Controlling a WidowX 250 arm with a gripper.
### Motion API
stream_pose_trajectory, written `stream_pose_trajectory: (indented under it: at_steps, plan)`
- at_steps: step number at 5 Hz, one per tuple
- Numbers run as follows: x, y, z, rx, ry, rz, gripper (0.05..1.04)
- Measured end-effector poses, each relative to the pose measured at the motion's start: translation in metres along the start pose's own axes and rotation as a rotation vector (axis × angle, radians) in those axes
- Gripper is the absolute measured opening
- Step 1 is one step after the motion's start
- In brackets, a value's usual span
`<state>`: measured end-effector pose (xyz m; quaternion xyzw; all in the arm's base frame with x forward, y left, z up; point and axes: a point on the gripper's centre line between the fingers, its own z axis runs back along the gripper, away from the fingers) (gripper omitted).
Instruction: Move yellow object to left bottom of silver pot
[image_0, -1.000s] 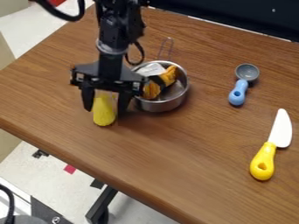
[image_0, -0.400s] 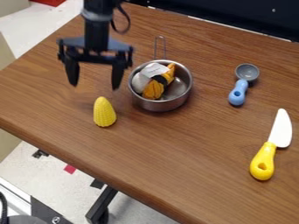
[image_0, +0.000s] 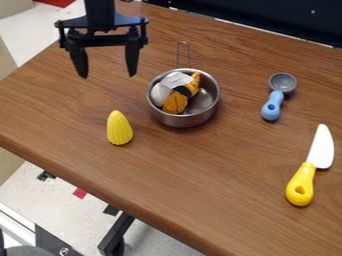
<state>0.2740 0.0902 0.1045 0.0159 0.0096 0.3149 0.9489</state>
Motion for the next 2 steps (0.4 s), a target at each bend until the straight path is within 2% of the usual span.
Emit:
stream_pose_trajectory:
  at_steps: [1,2]
  plan:
    - [0.011,-0.022,0.019,-0.055,-0.064,-0.015,1.0]
    - [0.024,-0.041,0.034,-0.128,-0.073,0.009,1.0]
